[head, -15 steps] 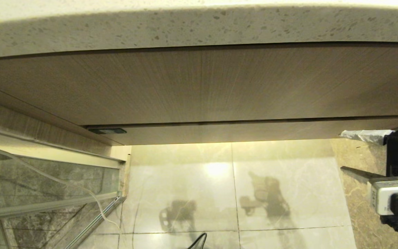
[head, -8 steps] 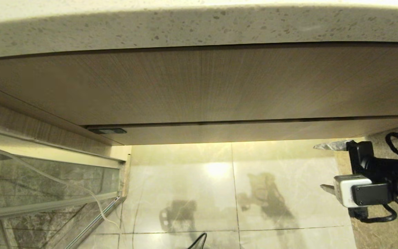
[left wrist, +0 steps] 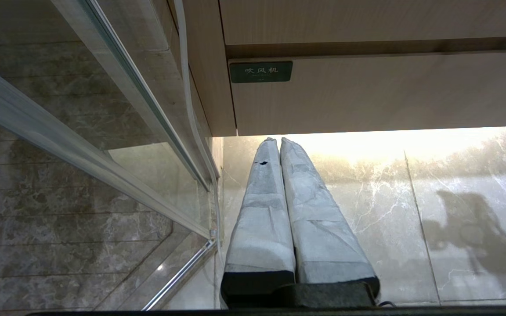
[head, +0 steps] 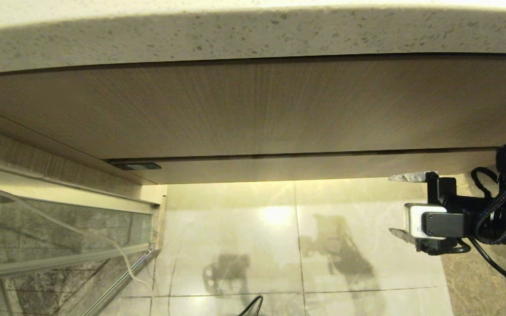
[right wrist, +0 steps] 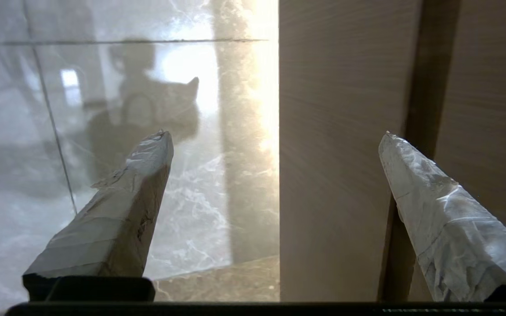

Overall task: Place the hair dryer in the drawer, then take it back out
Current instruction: Pull open the drawer

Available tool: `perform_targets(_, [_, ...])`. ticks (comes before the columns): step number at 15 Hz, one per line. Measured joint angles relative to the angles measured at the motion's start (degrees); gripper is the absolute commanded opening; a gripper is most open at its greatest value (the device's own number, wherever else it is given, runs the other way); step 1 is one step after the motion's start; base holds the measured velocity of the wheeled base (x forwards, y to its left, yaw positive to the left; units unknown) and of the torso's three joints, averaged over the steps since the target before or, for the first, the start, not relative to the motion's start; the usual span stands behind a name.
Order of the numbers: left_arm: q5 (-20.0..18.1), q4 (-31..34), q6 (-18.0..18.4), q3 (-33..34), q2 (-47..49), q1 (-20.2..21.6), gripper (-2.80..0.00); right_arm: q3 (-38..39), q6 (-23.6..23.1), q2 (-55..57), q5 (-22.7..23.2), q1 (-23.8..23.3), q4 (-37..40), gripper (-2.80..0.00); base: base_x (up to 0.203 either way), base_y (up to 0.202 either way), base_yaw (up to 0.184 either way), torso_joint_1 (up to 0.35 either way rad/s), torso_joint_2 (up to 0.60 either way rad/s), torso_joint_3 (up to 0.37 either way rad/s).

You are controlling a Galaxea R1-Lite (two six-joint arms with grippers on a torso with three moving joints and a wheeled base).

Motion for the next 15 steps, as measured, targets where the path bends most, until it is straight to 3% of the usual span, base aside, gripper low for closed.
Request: perform_targets(15, [0.0, 0.0, 0.0, 0.0, 0.0, 0.0, -2.80, -0.2, 5.7, 8.2, 0.0, 0.5, -13.9, 0.00, 0.000, 0.000, 0.000, 0.000, 0.00, 0.000])
